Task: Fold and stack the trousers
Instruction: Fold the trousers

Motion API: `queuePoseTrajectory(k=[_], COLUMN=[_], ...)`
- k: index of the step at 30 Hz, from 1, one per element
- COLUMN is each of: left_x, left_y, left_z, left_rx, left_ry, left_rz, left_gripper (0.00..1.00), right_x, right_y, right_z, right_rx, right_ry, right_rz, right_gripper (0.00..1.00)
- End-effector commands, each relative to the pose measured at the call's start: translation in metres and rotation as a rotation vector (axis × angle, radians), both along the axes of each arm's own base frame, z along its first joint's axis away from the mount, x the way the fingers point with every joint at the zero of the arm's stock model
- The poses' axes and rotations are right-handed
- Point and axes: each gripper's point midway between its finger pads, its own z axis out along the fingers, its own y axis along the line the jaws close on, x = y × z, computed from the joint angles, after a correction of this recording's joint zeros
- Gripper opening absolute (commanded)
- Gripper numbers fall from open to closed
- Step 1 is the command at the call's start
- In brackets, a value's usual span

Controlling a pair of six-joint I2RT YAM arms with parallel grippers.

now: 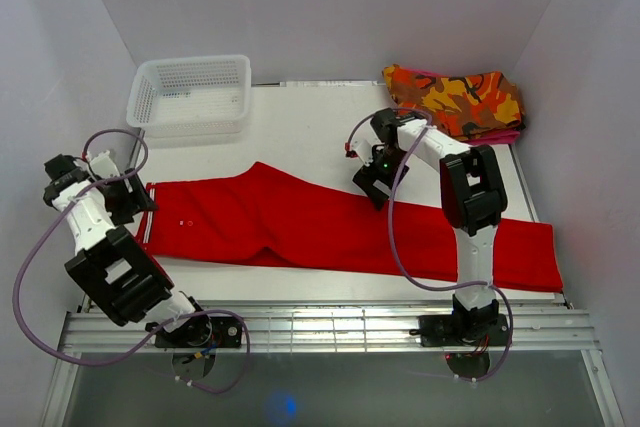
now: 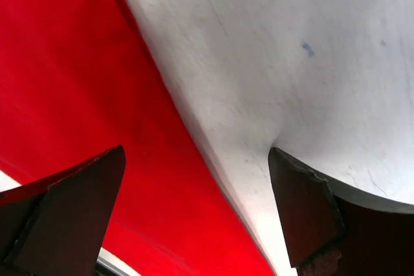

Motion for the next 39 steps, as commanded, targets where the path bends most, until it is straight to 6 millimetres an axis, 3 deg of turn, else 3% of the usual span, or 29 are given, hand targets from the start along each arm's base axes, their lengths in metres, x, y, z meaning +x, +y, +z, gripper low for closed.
queuePoseTrajectory(k=[1,5,9,15,25,32,39], left_x=[-0.011,-0.024,-0.030,-0.020,-0.020,-0.018,-0.007], left_y=[-0.018,-0.012,-0.001,0.001,0.029,0.009,-0.018], left_z=[0.006,-0.015,-0.031,-0.037,-0.055,-0.079,-0.074], left_rx=[-0.086,-0.089,-0.129,-0.174,-0.057,-0.201,-0.363], left_ry=[-0.043,-0.029,-0.007,-0.040,-0.012,0.007,-0.075], left_rz=[0.006,0.060,0.122,0.123,0.125,0.080,0.030], left_gripper=[0.79,0.79,0.78,0.77,0.77,0.73,0.62], right_x=[-0.007,-0.003,0.002,0.014,0.012,0.017,0.022], right_y=[-0.041,-0.061,-0.076,-0.081,-0.085,-0.084,-0.086], right_z=[-0.031,-0.046,-0.047,-0.045,-0.049,-0.047,-0.042], right_rx=[-0.160,-0.225,-0.253,-0.282,-0.301,-0.305,-0.317], right_ry=[0.079,0.081,0.076,0.049,0.047,0.039,0.030], right_rz=[-0.002,0.001,-0.006,0.007,0.005,0.001,0.011], right_gripper=[0.98,0.98,0.98,0.98,0.98,0.98,0.99])
